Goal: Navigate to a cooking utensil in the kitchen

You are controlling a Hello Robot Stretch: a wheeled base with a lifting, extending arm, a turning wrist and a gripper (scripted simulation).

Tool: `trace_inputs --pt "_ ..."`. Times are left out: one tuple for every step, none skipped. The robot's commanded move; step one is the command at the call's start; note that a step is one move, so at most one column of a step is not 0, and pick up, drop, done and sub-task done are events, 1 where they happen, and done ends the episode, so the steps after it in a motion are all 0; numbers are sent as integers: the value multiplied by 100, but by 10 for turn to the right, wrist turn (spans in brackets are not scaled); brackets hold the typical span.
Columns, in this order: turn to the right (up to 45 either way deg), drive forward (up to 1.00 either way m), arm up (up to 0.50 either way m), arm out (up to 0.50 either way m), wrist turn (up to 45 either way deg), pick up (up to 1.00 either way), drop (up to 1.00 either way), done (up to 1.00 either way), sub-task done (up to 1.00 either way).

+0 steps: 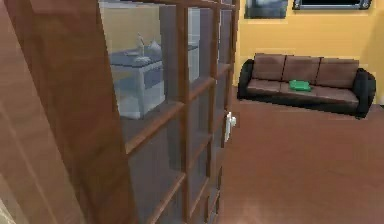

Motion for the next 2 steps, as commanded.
trace_inputs --pt "450 0 0 0 0 0 0 0 0" --pt "450 0 0 0 0 0 0 0 0"
